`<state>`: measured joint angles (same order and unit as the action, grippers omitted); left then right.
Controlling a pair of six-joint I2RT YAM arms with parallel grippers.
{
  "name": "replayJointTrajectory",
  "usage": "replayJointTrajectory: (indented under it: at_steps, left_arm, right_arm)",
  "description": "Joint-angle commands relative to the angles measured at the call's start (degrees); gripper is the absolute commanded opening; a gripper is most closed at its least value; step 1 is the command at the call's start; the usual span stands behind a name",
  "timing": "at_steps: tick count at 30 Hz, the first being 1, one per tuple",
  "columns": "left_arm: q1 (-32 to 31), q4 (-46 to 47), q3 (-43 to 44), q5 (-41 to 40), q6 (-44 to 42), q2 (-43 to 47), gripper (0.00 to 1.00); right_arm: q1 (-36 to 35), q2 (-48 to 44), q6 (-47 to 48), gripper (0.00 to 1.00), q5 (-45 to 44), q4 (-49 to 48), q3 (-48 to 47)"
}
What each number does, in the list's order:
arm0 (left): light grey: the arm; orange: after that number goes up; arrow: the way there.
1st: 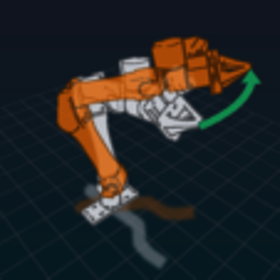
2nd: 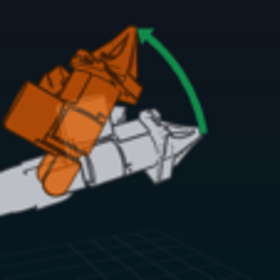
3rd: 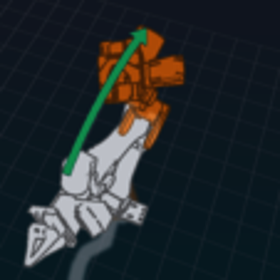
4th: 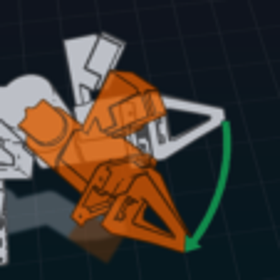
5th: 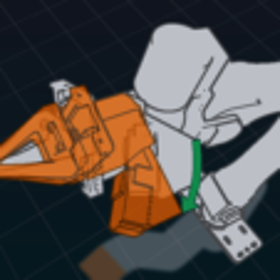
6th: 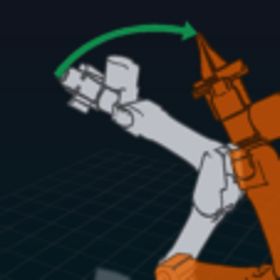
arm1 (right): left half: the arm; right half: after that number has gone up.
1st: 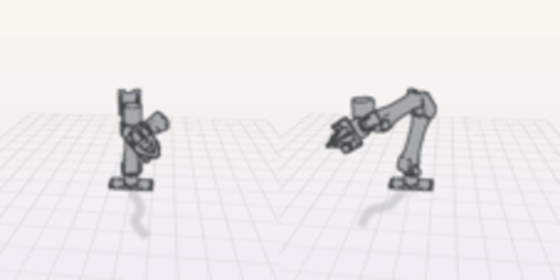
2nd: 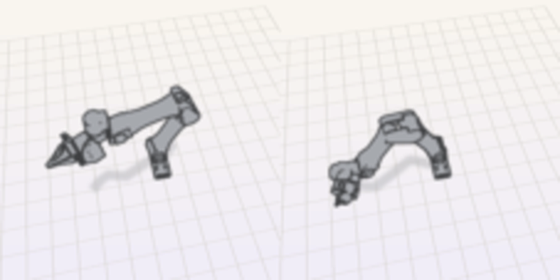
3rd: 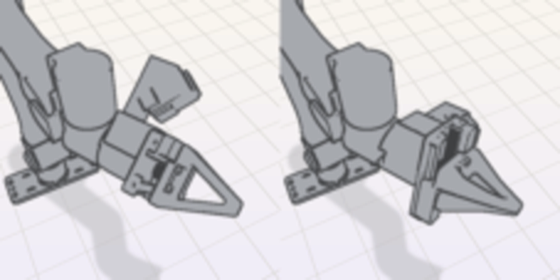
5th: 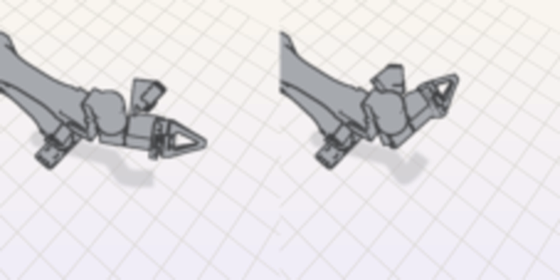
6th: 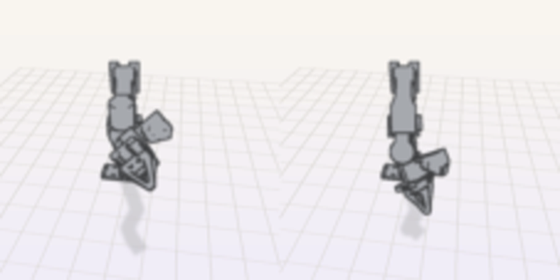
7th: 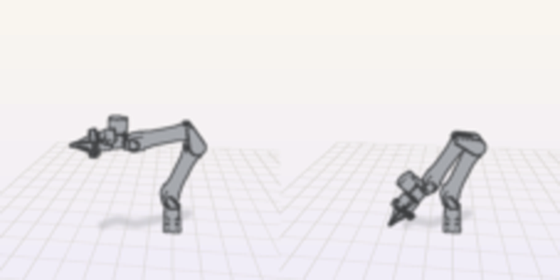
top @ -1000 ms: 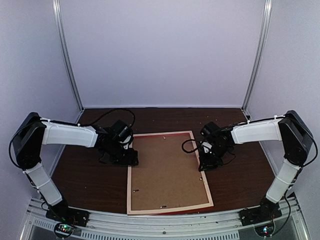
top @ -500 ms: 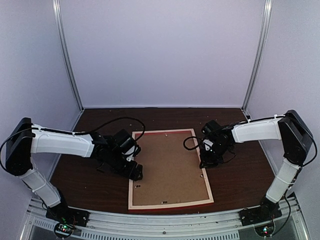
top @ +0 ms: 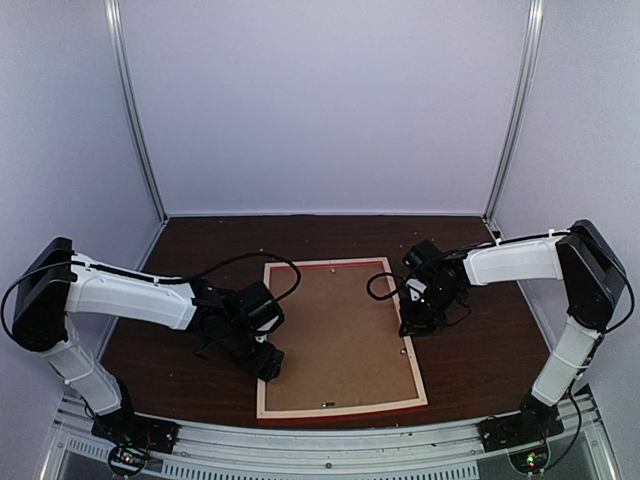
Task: Put the photo into the frame
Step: Press the fastener onto the backboard.
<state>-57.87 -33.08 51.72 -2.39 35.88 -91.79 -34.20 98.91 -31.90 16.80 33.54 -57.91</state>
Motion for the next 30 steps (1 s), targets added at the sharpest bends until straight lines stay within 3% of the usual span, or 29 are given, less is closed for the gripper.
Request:
replayJointTrajectory:
  at_steps: [1,7,17,25,30]
  left_arm:
    - [-0.9,0.3,0.6,-2.0,-0.4,-2.1,0.81]
    - [-1.2,0.0,1.8,-3.4,-0.1,-3.8,0.76]
    - [-1.1,-0.3,2.2,-7.9,2.7,-4.3,0.56]
    - [-1.1,0.2,2.5,-6.9,5.3,-5.6,0.42]
    - [-1.1,-0.7,0.9,-4.2,6.2,-4.3,0.40]
  right_arm:
    - [1.3,2.2,-1.2,0.04,-4.0,-2.4,1.6]
    - [1.3,2.0,-1.1,0.04,-3.7,-2.4,1.7]
    - [1.2,1.8,-1.1,0.04,-3.4,-2.9,2.3]
    - [1.3,1.6,-1.1,0.04,-3.0,-3.3,2.8]
    - [1.3,1.6,-1.1,0.04,-3.2,-3.5,3.2]
